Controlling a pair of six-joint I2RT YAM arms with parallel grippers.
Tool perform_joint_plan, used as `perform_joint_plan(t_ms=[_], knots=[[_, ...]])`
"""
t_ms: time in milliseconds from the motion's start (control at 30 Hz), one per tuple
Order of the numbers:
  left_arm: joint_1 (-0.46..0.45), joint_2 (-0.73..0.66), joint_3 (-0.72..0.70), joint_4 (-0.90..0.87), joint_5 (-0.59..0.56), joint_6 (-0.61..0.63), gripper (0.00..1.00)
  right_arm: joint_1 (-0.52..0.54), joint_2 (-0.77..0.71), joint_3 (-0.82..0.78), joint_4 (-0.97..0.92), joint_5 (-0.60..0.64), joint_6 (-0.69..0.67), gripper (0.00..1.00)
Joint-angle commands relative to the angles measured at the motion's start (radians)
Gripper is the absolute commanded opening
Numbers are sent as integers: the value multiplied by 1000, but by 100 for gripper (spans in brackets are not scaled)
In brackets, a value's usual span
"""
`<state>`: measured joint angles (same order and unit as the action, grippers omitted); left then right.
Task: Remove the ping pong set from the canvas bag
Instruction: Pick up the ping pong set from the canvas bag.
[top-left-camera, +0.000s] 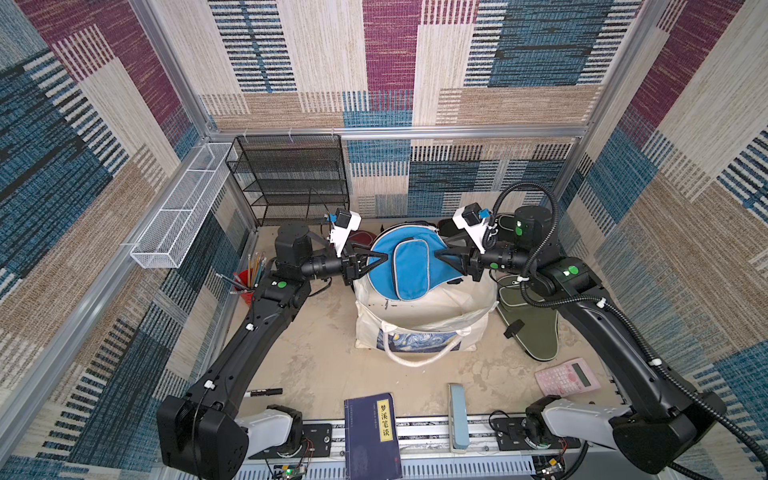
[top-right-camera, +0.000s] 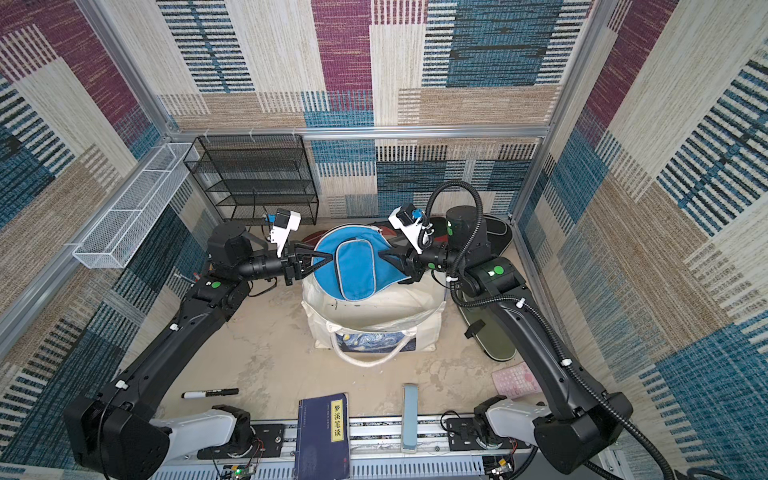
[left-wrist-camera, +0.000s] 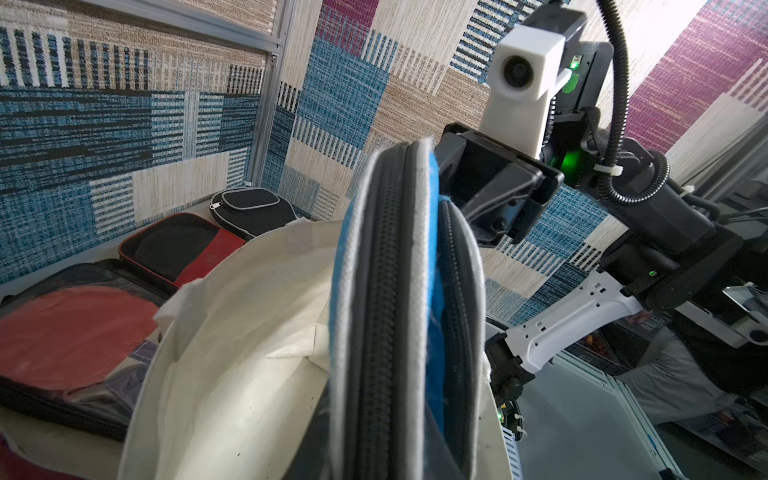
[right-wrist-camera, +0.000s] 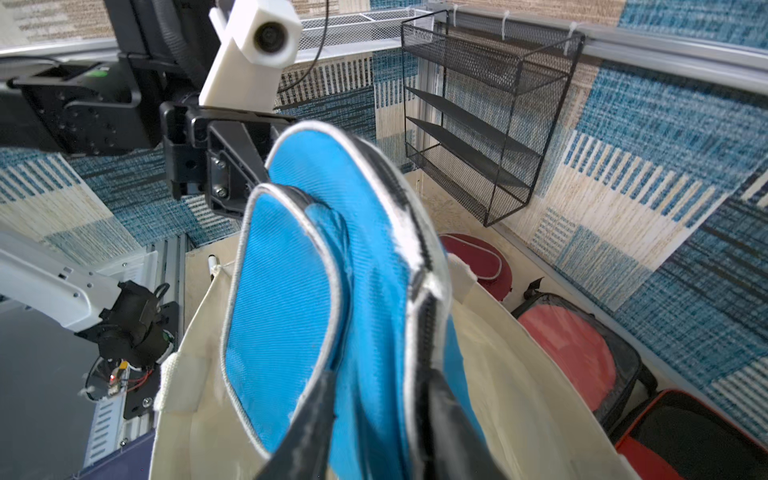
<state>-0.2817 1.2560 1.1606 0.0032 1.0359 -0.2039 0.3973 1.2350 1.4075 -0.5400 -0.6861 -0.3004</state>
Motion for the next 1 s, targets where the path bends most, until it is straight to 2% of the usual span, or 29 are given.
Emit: perform_joint_plan(t_ms=[0,167,233,400,567,600,667,700,767,800,900,933,967], knots=[[1,15,69,-107,93,136,0,-29,-6,41,-94,-51,-178,99],[0,54,169,-332,158,284,0,-86,87,155,-252,-102,-273,99],[0,56,184,-371,158,313,0,-104,124,177,-286,-137,-289,99],[0,61,204,-390,139,334,0,-107,196,188,-358,-319,-311,100],[1,74,236,-391,132,343,0,-107,201,107,-366,-466,-314,88],[-1,77,245,-391,132,345,0,-107,195,84,-357,-478,-310,82],[1,83,259,-396,133,347,0,-107,179,43,-345,-488,-297,62],[0,86,265,-397,132,348,0,-107,172,33,-341,-489,-291,48],[-1,91,274,-399,124,349,0,-107,161,27,-332,-480,-277,13],[0,91,274,-394,113,347,0,-107,154,30,-319,-466,-264,0],[0,80,261,-351,57,314,0,-107,107,35,-247,-422,-209,0],[1,69,250,-326,27,298,5,-107,84,31,-208,-404,-179,0],[1,59,242,-307,2,286,18,-109,63,25,-169,-392,-155,0]])
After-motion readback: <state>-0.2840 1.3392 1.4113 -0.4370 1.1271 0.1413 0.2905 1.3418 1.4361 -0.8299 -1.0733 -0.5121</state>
